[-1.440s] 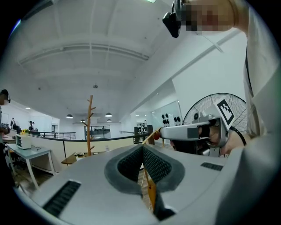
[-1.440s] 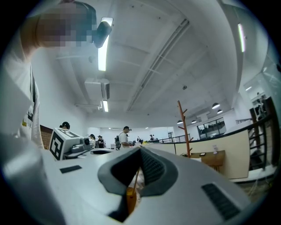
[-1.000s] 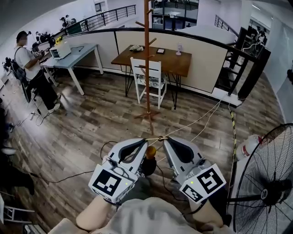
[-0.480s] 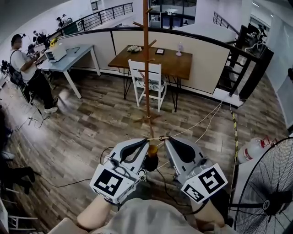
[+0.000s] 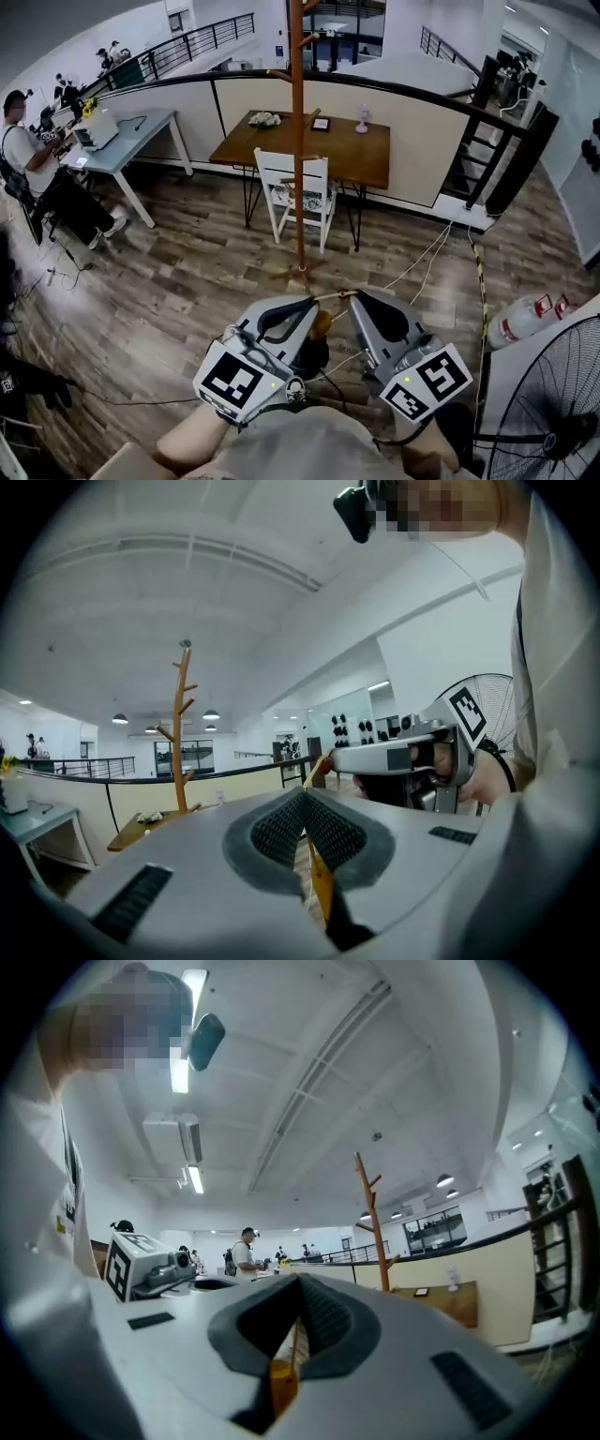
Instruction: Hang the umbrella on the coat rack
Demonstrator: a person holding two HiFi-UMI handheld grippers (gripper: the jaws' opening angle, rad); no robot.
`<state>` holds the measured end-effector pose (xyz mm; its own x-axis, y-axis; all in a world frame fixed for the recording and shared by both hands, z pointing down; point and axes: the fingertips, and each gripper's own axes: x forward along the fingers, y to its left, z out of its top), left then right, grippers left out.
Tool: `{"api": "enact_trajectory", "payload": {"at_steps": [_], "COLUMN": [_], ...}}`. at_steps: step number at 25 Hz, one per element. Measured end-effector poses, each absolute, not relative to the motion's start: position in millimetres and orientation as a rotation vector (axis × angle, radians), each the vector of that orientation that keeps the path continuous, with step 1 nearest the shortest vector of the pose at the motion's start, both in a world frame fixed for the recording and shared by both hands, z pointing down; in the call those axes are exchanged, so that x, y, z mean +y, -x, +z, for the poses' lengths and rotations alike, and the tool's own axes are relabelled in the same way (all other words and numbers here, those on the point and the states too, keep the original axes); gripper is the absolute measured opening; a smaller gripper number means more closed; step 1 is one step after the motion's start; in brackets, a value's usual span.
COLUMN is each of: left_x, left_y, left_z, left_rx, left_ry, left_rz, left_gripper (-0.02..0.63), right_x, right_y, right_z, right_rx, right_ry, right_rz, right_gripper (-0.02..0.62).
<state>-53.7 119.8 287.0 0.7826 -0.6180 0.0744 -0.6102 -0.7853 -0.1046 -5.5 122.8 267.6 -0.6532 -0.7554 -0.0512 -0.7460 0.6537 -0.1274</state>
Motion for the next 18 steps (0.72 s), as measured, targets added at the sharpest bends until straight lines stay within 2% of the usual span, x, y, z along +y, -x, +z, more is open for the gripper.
{"api": "enact_trajectory", "payload": {"at_steps": [18], "left_x": [-36.9], "left_y": [90.7], "left_z": [271.8], "left_rx": [1.004], "left_ry": [2.868], "left_rz": [-0.073], "left_gripper": [0.003], "right_x": [-31.9], "right_y": [41.6], "right_z": [252.9], "right_rx": [2.725], "right_ry": [1.313], "right_rz": [-0.049], "right_gripper": [0.003]}}
